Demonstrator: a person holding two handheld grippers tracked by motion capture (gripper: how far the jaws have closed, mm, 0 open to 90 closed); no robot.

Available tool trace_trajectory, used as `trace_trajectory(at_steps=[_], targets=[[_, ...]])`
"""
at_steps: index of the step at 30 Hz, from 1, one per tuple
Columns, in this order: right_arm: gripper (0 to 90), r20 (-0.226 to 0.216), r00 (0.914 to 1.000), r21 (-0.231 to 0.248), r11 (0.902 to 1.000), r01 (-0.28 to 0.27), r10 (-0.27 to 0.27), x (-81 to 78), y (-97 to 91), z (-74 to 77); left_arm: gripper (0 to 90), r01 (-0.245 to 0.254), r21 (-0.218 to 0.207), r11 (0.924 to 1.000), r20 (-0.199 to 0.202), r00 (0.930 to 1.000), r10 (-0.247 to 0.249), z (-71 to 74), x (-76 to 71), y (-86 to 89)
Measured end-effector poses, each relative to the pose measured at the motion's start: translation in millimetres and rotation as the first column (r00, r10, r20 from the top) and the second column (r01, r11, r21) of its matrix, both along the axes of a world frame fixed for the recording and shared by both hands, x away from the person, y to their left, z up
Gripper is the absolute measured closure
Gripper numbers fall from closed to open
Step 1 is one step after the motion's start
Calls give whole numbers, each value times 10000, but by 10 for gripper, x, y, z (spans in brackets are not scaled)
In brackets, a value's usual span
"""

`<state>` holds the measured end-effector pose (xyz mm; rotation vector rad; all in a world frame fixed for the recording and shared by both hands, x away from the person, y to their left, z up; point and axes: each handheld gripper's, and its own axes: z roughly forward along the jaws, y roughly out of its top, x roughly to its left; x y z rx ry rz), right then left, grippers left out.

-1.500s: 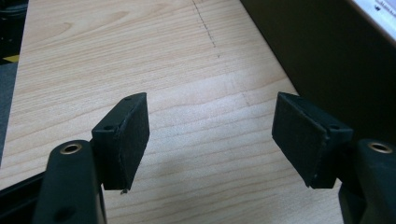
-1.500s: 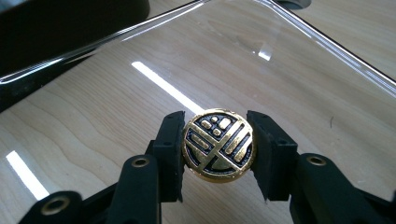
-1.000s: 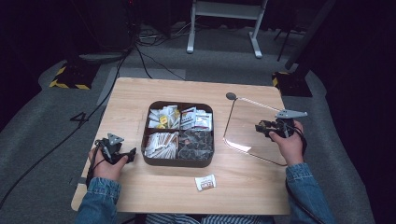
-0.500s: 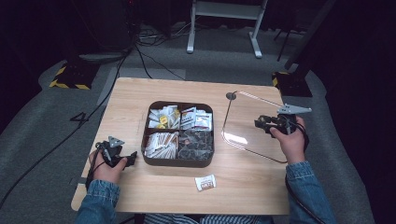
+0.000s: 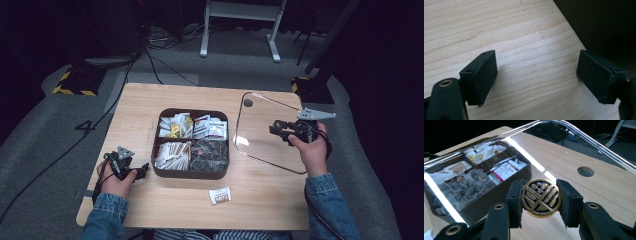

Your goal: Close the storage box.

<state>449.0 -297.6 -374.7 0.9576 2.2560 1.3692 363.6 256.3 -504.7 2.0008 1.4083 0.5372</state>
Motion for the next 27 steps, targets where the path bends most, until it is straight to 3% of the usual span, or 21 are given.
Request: trace_trajectory(at_steps=[12,21,27], targets=[[588,69,9996,-46,9996,-282,282,-88,155,67,161,-30,-23,10000,-27,10000,30,-1,7,-9],[588,141,9942,-24,9943,-1066,1066,-34,517,125,160,102,-44,9999,-23,9999,-102,-3,15,0],[588,21,9922,-40,9922,-1247,1247,16,692,102,160,103,-37,9999,-24,9999,-103,-2,15,1]])
